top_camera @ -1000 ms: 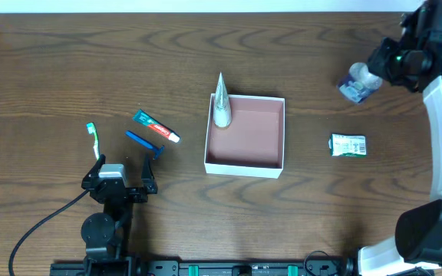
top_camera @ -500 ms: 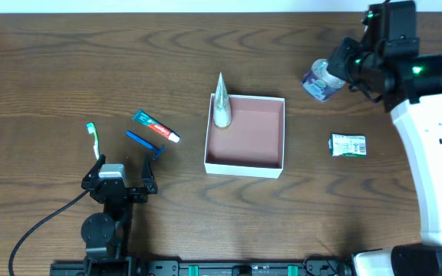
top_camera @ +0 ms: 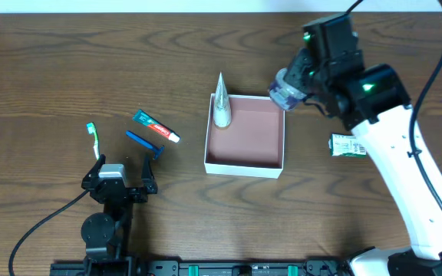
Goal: Pack container
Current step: 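Lift the soap bottle and carry it over the box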
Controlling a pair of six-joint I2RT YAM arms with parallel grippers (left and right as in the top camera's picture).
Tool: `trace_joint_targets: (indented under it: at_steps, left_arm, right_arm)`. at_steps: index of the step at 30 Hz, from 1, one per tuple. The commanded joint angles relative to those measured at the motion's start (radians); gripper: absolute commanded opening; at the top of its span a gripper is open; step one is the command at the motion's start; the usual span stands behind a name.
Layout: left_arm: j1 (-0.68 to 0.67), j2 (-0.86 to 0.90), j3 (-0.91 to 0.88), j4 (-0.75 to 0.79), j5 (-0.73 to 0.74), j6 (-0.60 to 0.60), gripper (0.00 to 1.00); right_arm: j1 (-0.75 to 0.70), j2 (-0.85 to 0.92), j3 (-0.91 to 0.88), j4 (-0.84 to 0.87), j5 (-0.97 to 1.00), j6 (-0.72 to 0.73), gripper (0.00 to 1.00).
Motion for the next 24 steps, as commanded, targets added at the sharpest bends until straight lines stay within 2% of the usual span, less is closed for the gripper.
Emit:
trace_joint_targets:
  at_steps: [1, 12, 24]
  left_arm:
    - [0.005, -0.005, -0.016, -0.036, 0.011, 0.005, 0.98]
    - [0.005, -0.005, -0.016, -0.036, 0.011, 0.006, 0.98]
    - [0.005, -0.005, -0.016, -0.036, 0.011, 0.005, 0.98]
  right_arm:
    - [0.046, -0.027, 0.011, -0.017, 0.098, 0.170, 0.01]
    - [0.189, -0.004, 0.011, -0.034, 0.216, 0.395, 0.01]
    - [0.222, 0.104, 0.010, -0.034, 0.216, 0.507, 0.01]
